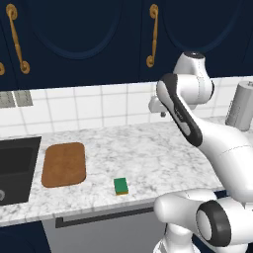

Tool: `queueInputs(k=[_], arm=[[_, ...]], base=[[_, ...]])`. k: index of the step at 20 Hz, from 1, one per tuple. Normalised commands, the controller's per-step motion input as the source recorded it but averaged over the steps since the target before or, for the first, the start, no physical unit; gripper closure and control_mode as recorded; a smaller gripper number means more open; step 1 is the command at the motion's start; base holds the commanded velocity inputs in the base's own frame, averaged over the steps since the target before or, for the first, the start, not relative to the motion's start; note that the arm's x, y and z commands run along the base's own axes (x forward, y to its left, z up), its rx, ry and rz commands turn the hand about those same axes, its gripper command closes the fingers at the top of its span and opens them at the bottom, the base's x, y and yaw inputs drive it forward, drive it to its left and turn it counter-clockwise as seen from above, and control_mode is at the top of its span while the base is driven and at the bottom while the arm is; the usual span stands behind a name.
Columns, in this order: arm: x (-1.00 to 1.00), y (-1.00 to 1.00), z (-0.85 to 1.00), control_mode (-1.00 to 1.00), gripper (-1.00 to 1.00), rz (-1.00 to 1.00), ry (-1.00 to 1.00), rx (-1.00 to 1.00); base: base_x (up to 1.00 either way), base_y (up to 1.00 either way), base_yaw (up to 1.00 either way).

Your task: Pick up the sponge from the counter and clean the cutting board by briefly scrubbing or pressing down on the cutting board. Once finished, release the sponge.

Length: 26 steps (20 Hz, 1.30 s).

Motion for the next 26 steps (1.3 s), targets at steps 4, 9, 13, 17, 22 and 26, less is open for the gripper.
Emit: queueInputs(k=[4,9,13,17,22,26], arm=[[-0.03,0.01,-0.01,-1.0,-1.0,0.0,0.0,0.0],[-0.13,0.6,-0.26,-1.0,-1.0,0.03,0.06,-0.03],[-0.15,0.9,-0.76,-1.0,-1.0,0.01,0.08,0.0],[0.07,1.0,-1.0,-1.0,-1.0,0.0,0.25,-0.05],[0.05,0.9,-1.0,-1.0,-1.0,0.0,0.22,-0.08],[0.0,0.26,-0.83,-1.0,-1.0,0.0,0.23,0.0]], base=[[0.0,0.0,0.0],[0.0,0.0,0.0],[0.0,0.0,0.0],[0.0,0.0,0.0],[0.0,0.0,0.0],[0.0,0.0,0.0]])
